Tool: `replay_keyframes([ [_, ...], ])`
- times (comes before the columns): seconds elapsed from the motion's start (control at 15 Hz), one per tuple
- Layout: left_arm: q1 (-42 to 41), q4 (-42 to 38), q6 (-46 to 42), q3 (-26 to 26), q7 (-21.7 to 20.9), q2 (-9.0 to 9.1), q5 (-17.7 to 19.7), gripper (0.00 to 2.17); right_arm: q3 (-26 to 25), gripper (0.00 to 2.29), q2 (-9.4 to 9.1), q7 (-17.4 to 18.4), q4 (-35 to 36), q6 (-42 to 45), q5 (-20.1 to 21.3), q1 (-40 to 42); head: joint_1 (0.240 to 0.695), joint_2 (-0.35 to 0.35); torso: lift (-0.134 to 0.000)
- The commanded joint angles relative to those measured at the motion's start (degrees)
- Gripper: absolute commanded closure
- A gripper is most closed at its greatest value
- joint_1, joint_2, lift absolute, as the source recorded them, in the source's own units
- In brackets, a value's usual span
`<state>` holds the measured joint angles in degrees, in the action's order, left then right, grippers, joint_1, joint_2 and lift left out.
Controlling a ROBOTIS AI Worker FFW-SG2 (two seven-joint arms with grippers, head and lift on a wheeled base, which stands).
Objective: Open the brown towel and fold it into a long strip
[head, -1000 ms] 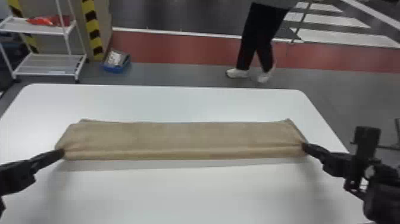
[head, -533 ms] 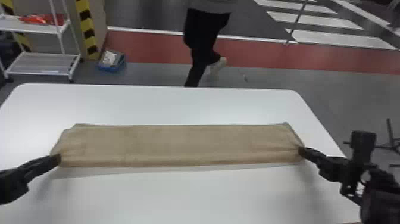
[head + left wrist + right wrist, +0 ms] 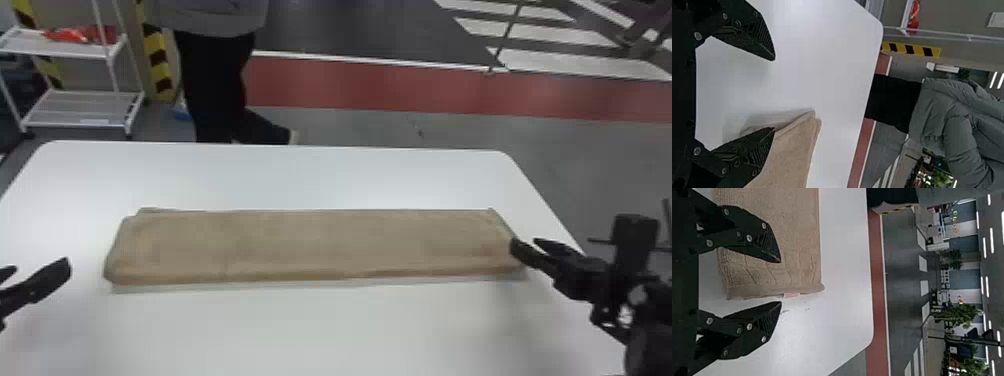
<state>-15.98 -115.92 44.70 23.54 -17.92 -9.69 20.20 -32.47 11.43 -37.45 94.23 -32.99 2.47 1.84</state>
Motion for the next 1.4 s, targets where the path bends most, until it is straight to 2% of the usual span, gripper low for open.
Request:
replay_keyframes([
  [0.0,-0.11,-0.19,-3.25,2.39,0.52,0.11,-0.34,0.03,0.04,0.06,-0.53,0.62,3.24,-0.37,-0.01,0.0,0.695,-0.145,-0.123],
  [0.2,0.07,-0.54,-5.89,3.62,1.58,0.02,-1.04,0.03,0.48,0.06,-1.77,0.89,6.76,-0.37,-0.18,-0.26,0.695,-0.105,-0.123],
  [0.47,0.68,-1.68,-5.89,2.39,1.75,0.11,-1.13,0.03,3.03,0.06,-4.58,0.89,11.24,-0.37,-1.06,0.09,0.695,-0.053,-0.123],
  [0.67,1.56,-3.88,-6.59,-3.15,5.27,0.2,-3.07,0.03,6.64,0.06,-6.69,1.5,13.0,-0.19,-0.97,0.09,0.695,-0.025,-0.123],
  [0.87,1.91,-4.76,-9.58,-8.77,8.17,0.46,-5.79,0.03,11.73,0.06,-8.01,4.05,16.95,0.33,-0.88,1.94,0.695,-0.014,-0.123],
  [0.93,1.91,-4.76,-12.39,-10.35,8.96,0.9,-5.97,0.03,14.02,0.06,-8.36,5.19,18.27,1.39,-0.97,3.17,0.695,-0.01,-0.123],
  [1.13,0.07,-3.09,-26.98,-16.16,12.91,1.08,-7.2,0.03,19.47,0.07,-11.48,6.43,23.11,3.5,-0.88,6.77,0.695,0.005,-0.123],
  [1.2,-0.72,-1.59,-34.72,-17.91,13.44,1.16,-7.28,0.03,21.31,0.07,-11.48,6.6,24.25,4.2,-0.8,7.74,0.695,0.014,-0.123],
  [1.33,-1.69,-0.19,-41.92,-21.17,14.41,1.34,-8.87,0.03,25.09,0.07,-11.48,7.57,24.78,5.61,0.61,9.32,0.695,0.04,-0.123],
])
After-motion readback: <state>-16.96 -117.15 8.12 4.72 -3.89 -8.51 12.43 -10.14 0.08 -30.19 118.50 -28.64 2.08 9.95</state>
